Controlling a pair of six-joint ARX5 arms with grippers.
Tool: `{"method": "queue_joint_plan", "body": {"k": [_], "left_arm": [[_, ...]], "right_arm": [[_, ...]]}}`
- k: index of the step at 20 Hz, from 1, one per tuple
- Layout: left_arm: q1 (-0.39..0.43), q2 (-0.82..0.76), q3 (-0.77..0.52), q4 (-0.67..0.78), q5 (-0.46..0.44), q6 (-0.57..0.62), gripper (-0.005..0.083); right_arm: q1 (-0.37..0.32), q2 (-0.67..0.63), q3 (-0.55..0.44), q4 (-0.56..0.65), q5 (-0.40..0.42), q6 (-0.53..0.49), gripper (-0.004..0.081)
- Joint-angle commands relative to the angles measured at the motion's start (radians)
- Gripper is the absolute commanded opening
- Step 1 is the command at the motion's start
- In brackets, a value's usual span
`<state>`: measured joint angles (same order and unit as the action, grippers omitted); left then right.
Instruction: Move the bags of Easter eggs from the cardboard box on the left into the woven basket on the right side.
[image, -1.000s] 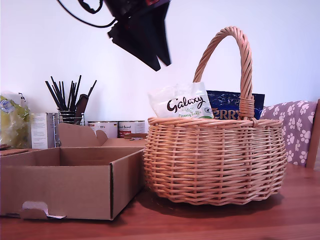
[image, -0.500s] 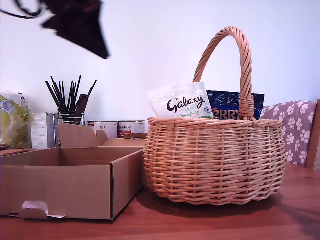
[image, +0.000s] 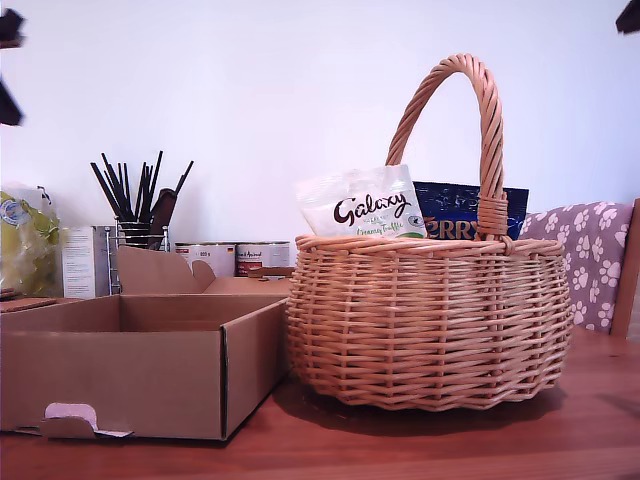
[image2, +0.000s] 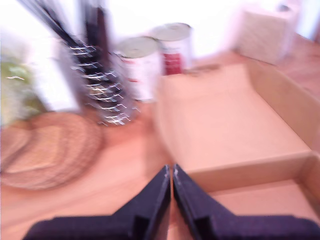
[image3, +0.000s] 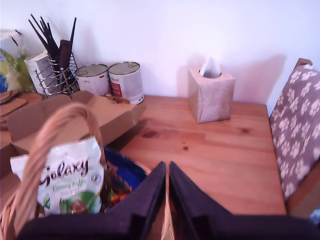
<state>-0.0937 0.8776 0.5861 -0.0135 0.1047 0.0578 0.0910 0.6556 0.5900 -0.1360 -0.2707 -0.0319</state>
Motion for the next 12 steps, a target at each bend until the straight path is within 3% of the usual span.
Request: {"method": "queue_joint_plan", "body": {"k": [1,4,12], "left_arm": [[0.008,-0.052,-0.086,0.038,-0.021,-0.019,-0.0024],[0.003,-0.190,-0.175,0.033,-0.035,-0.078,-0.0024],[-0.061,-0.523,-0.186,-0.210,-0.088,-0.151,-0.0024]], "right_arm": [[-0.006,-0.021,-0.058,0.040,0.000,0.021,-0.0013],[-0.006,-0.076,-0.131,0.076,0.013,0.036,-0.0013],[0.041,-0.346,-0.140,-0.050,0.072,0.032,-0.0013]]}}
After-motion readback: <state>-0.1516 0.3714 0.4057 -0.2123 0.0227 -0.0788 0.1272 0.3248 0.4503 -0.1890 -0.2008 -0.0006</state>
